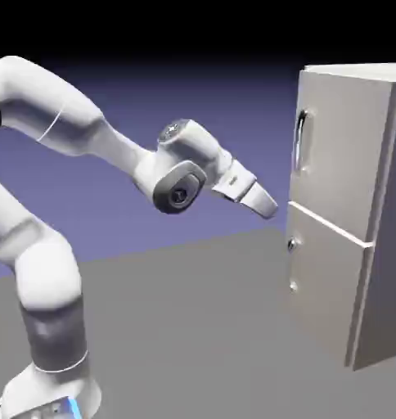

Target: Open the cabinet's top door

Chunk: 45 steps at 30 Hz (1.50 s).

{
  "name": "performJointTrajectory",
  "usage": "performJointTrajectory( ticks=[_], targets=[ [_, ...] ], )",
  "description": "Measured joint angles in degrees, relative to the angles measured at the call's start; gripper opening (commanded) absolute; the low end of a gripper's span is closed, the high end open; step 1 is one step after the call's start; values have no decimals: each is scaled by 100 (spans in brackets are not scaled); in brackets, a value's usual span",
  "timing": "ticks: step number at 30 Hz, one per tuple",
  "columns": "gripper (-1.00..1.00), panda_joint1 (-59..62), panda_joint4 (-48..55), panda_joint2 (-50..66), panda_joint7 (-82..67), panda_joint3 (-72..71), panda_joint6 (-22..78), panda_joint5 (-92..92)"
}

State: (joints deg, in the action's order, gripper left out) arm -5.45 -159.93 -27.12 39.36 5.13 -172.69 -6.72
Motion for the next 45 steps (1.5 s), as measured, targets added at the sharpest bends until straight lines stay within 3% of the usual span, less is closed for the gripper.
performJointTrajectory(
  ticks=[45],
  targets=[
    [0,-7953,1781,9244,-5173,8557,2195,-11215]
  ],
)
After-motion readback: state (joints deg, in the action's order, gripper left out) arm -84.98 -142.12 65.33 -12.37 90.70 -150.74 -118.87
